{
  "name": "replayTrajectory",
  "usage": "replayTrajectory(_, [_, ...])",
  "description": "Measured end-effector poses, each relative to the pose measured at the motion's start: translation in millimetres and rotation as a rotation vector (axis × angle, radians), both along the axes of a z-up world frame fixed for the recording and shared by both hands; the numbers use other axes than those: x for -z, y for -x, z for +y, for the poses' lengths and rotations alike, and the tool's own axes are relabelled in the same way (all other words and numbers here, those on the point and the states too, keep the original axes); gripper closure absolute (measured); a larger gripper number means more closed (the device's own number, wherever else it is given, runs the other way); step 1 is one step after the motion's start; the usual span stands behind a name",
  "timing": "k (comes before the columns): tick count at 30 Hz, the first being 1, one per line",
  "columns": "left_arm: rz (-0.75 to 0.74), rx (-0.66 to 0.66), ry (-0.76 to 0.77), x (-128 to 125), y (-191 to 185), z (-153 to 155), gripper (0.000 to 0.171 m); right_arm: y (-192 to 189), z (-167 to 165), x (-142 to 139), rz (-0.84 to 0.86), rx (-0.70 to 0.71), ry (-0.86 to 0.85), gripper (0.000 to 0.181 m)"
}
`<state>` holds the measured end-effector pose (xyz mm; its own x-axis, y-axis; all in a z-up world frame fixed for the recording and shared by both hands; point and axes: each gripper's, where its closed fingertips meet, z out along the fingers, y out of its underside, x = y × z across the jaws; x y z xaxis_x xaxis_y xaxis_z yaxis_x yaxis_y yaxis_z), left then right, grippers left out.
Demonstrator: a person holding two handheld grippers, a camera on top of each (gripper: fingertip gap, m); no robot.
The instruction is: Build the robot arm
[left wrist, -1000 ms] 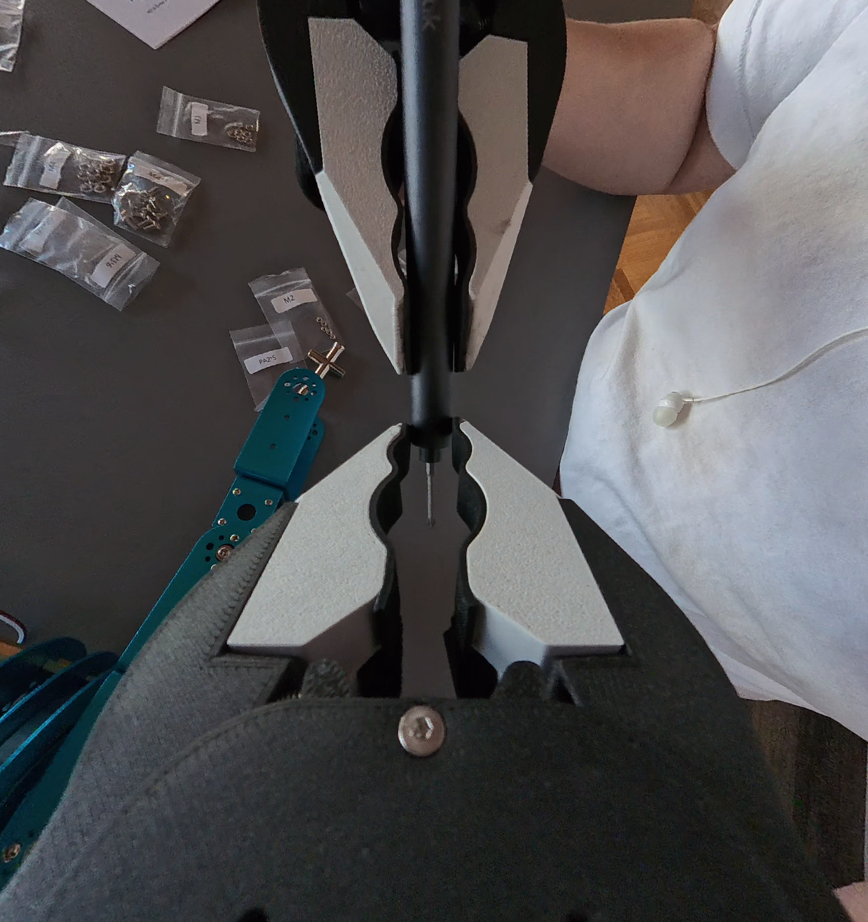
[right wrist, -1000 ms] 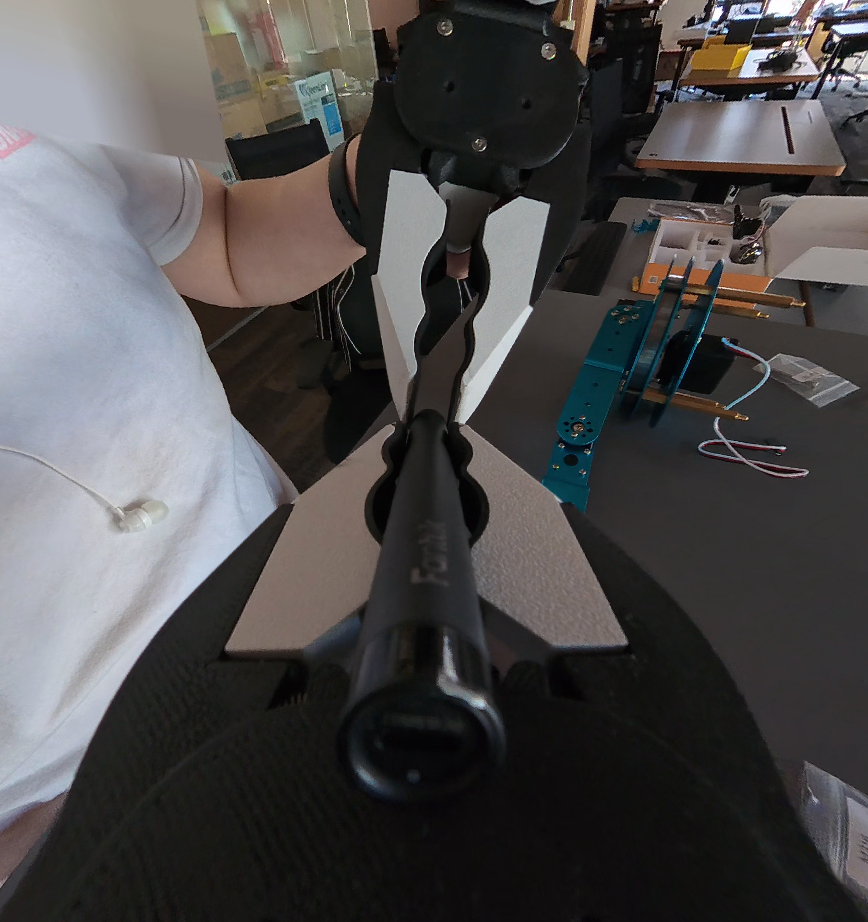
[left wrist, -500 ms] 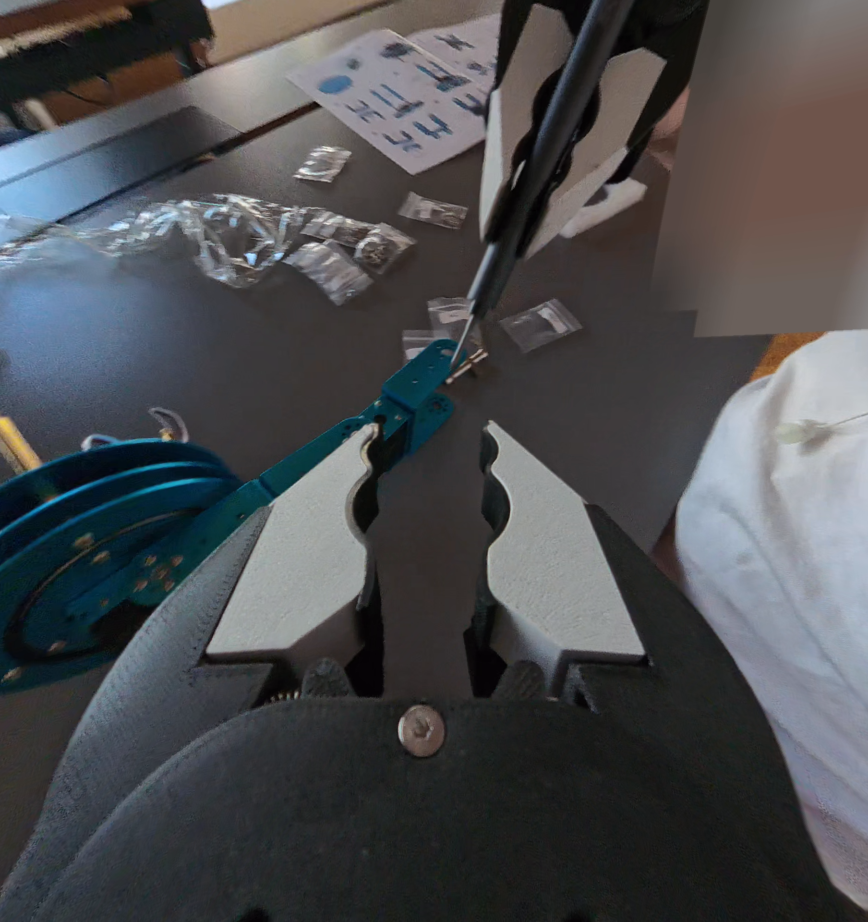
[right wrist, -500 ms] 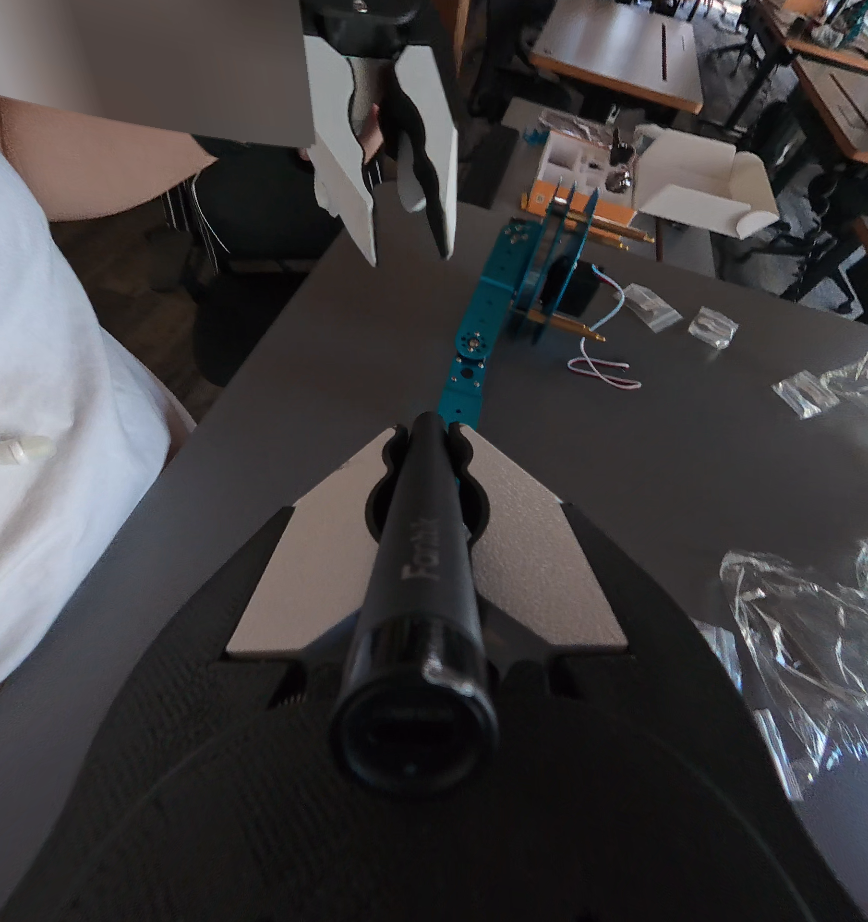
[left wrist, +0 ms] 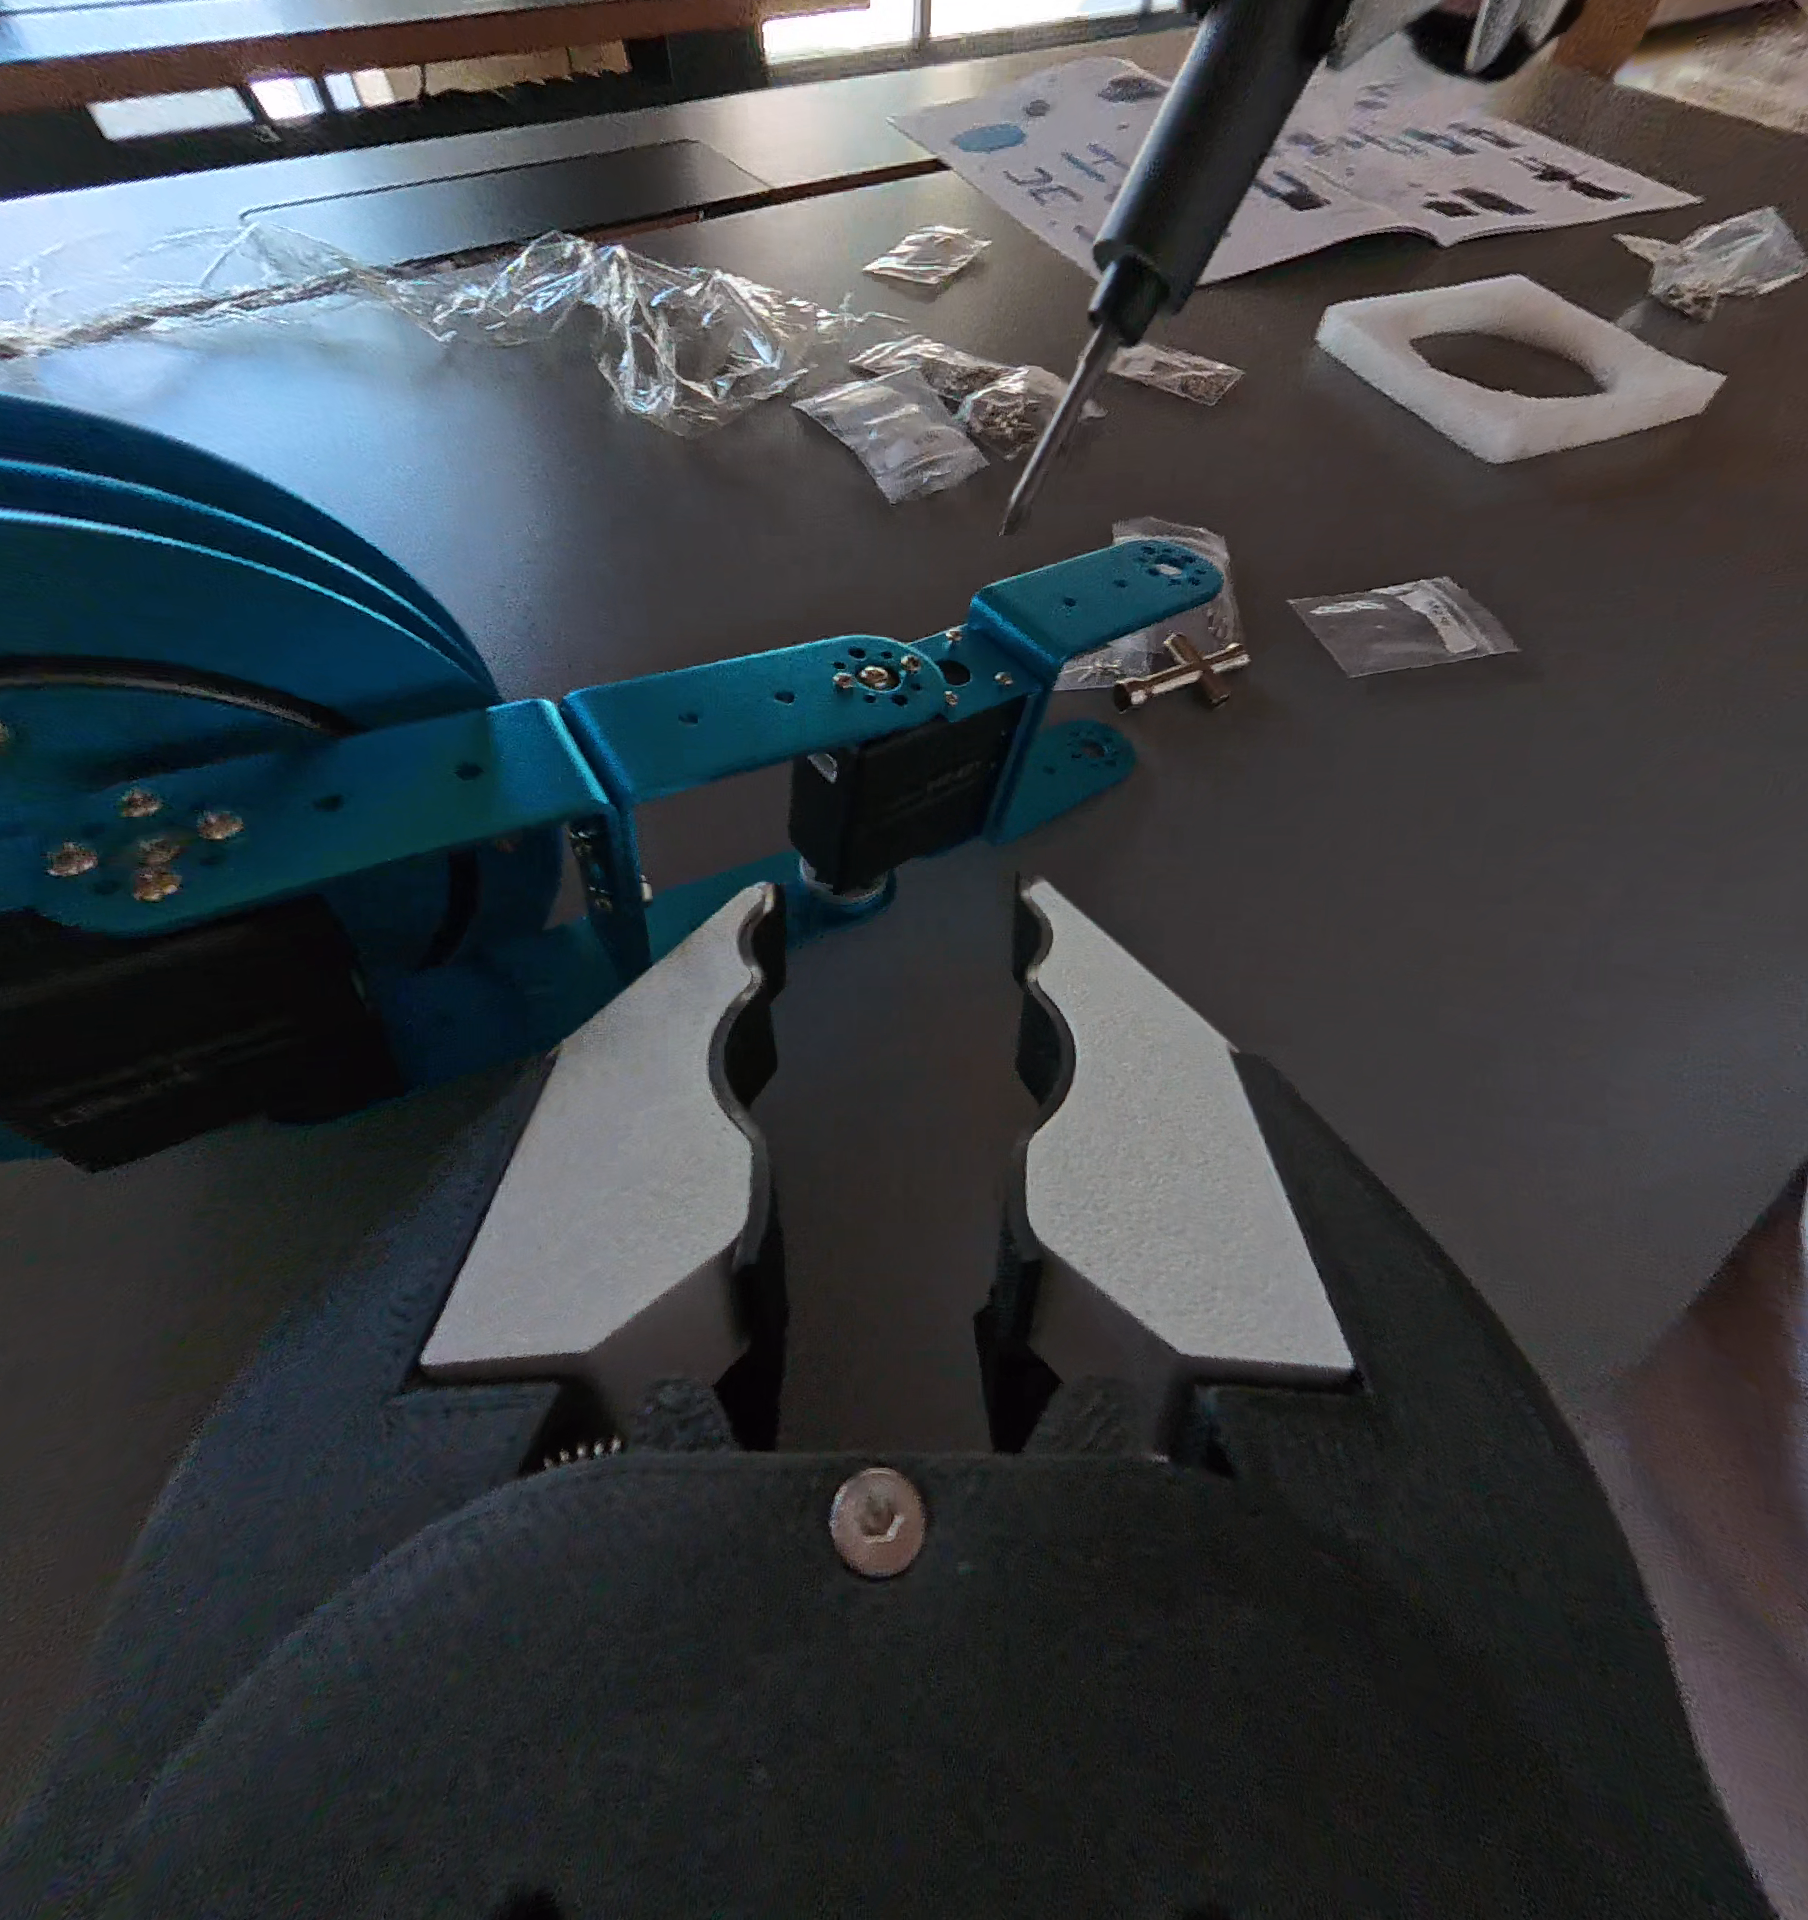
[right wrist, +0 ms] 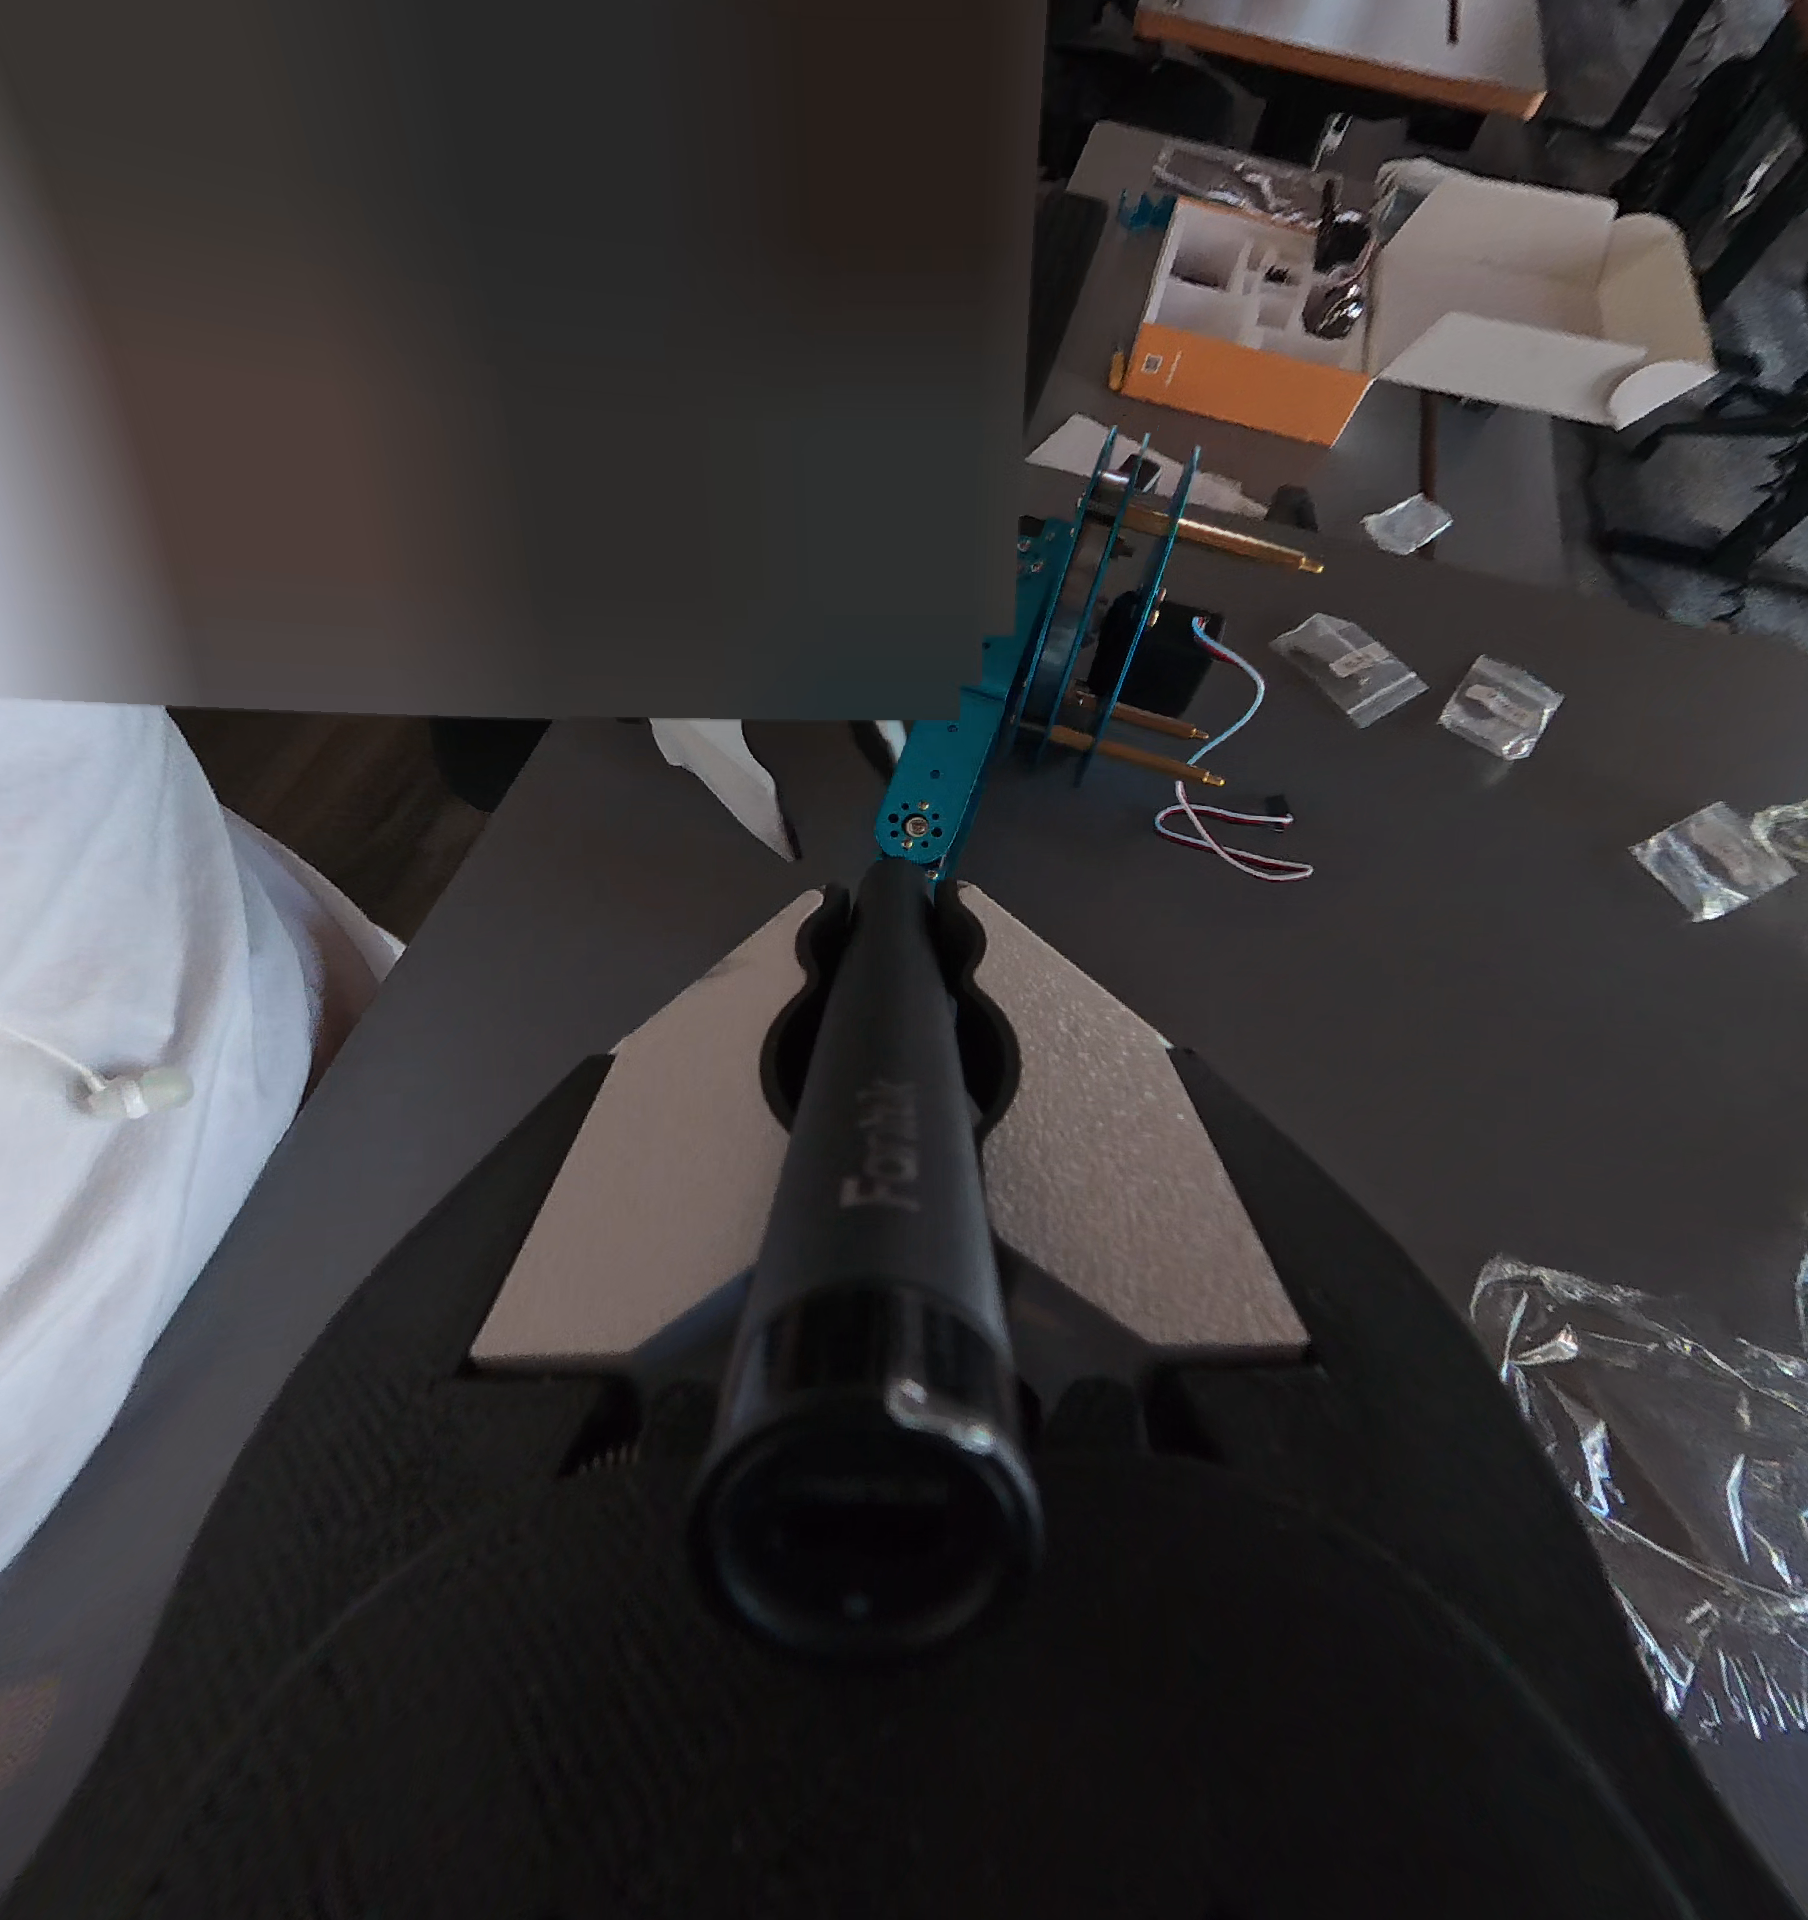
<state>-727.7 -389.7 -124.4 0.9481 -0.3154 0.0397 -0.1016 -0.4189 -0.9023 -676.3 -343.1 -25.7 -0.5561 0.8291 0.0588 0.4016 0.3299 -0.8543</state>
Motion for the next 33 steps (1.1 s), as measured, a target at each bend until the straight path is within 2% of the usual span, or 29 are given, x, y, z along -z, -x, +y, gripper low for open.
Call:
replayTrajectory(1, [-0.001, -0.009, -0.010, -1.5, 1.5, 2.8, 0.123, 3.2, 0.1, 0.4, -0.019, -0.004, 0.002, 0.163])
replayTrajectory(3, [-0.026, 0.002, -0.053, -9.9, -0.2, 6.8, 0.128, 9.0, 1.1, 0.9, -0.047, -0.002, -0.010, 0.163])
replayTrajectory(5, [-0.048, 0.031, -0.040, -11.9, -5.5, 7.6, 0.126, 12.8, 1.9, 0.1, -0.054, 0.002, -0.024, 0.163])
replayTrajectory(8, [0.036, 0.010, -0.004, -4.3, 0.4, 8.6, 0.132, 12.4, 3.4, 0.4, -0.052, 0.013, -0.029, 0.163])
replayTrajectory(10, [0.104, 0.003, -0.006, -7.9, 3.3, 4.4, 0.140, 7.7, 4.9, 1.5, -0.052, 0.020, -0.028, 0.163])
replayTrajectory(12, [0.192, 0.056, -0.006, -16.7, 4.6, -5.1, 0.141, 1.7, 8.5, 1.1, -0.048, 0.035, -0.015, 0.163])
replayTrajectory(14, [0.301, 0.137, -0.038, -39.0, 8.7, -11.5, 0.138, -4.6, 12.6, -0.5, -0.039, 0.049, 0.006, 0.163])
replayTrajectory(17, [0.429, 0.357, -0.201, -85.8, -2.3, -6.5, 0.131, -11.7, 18.7, -4.1, -0.011, 0.076, 0.035, 0.163])
replayTrajectory(18, [0.448, 0.426, -0.177, -87.2, -4.7, -1.2, 0.127, -13.6, 18.7, -5.9, 0.005, 0.082, 0.051, 0.164])
replayTrajectory(20, [0.425, 0.529, 0.053, -68.2, -4.5, 8.6, 0.106, -17.3, 15.8, -8.7, 0.030, 0.087, 0.085, 0.163])
replayTrajectory(21, [0.414, 0.583, 0.153, -60.2, -6.1, 11.0, 0.106, -19.2, 14.4, -9.0, 0.038, 0.096, 0.093, 0.164])
replayTrajectory(24, [0.481, 0.691, 0.277, -50.3, -7.7, 19.2, 0.115, -24.6, 10.1, -5.9, 0.047, 0.122, 0.096, 0.164])
replayTrajectory(28, [0.574, 0.805, 0.440, -29.5, -7.9, 20.1, 0.116, -25.6, 5.3, 1.9, 0.047, 0.178, 0.091, 0.163])
replayTrajectory(31, [0.655, 0.850, 0.519, -15.4, -3.1, 21.4, 0.126, -22.8, 0.9, 5.8, 0.048, 0.218, 0.089, 0.163])
replayTrajectory(33, [0.631, 0.884, 0.560, -11.4, -6.2, 18.7, 0.131, -20.2, -1.3, 8.0, 0.044, 0.249, 0.090, 0.163])
